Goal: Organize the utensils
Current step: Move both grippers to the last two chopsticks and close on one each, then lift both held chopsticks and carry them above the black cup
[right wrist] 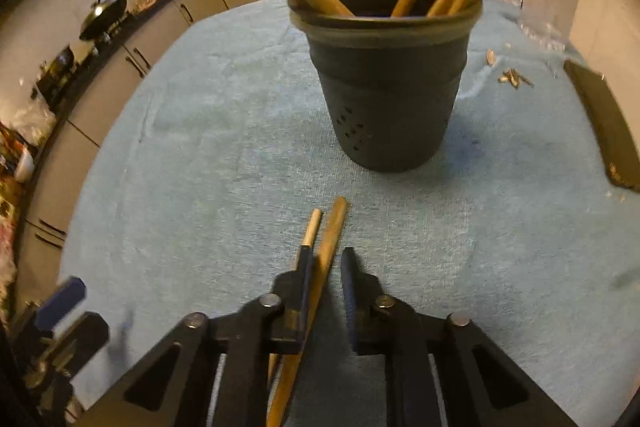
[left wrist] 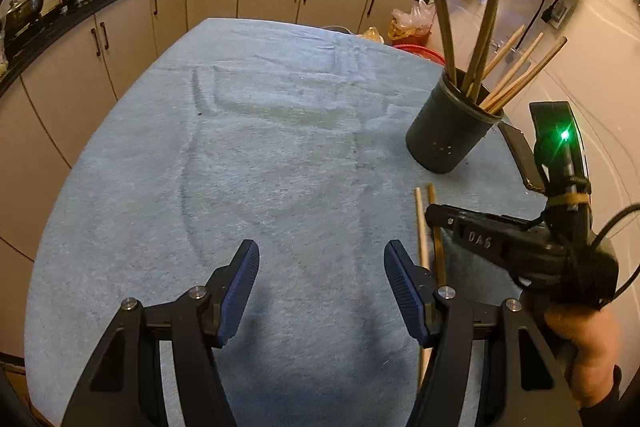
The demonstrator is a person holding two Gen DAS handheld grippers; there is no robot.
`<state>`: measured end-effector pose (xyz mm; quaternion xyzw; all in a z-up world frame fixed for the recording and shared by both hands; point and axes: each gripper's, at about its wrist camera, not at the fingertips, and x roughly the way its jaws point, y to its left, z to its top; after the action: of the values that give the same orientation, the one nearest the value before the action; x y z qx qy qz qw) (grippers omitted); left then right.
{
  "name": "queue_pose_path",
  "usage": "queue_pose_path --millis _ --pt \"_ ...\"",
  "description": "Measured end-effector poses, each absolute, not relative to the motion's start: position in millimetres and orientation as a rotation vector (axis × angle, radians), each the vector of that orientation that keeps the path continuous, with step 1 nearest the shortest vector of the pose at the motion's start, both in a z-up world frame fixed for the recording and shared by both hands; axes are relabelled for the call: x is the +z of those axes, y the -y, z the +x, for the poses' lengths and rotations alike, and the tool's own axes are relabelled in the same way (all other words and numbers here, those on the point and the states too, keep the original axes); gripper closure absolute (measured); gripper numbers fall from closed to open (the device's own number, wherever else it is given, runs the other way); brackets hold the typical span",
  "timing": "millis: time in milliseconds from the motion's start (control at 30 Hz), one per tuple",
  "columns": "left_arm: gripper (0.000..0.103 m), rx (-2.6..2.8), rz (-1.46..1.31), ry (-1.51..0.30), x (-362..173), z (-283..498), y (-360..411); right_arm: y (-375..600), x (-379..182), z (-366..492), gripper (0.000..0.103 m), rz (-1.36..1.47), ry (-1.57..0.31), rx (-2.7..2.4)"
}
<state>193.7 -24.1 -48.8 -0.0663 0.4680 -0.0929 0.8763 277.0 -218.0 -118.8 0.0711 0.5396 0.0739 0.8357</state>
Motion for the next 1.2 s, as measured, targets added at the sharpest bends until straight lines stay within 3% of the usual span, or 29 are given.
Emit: queue_pose_path --millis 367,467,600,733,933,1067,1200 --pt "0.038 -0.358 -0.054 -1.082 -69 235 98 280 -122 258 0.093 0.23 -1.129 0.092" --pt "0.043 -0.374 -0.031 -1.118 -79 251 118 292 -122 253 0.093 0.257 -1.123 0.091" --pt "0.07 -0.34 0.016 -1.177 -93 268 136 303 -124 251 0.093 0.293 -1.115 0.106" --pt "0.087 -0.272 0.08 -1.163 -97 271 147 312 -124 247 0.093 0.292 -1.111 0.115" --pt "0.096 -0.253 0.198 -1.123 -101 274 162 308 -122 264 0.092 0.241 -1.168 0.14" --pt "0.097 -0.273 0.048 -1.134 -99 282 138 301 -120 282 0.091 0.171 -1.212 0.162" --pt "0.098 -0.26 -0.056 -1.021 -62 265 102 294 -115 280 0.094 0.16 -1.144 0.129"
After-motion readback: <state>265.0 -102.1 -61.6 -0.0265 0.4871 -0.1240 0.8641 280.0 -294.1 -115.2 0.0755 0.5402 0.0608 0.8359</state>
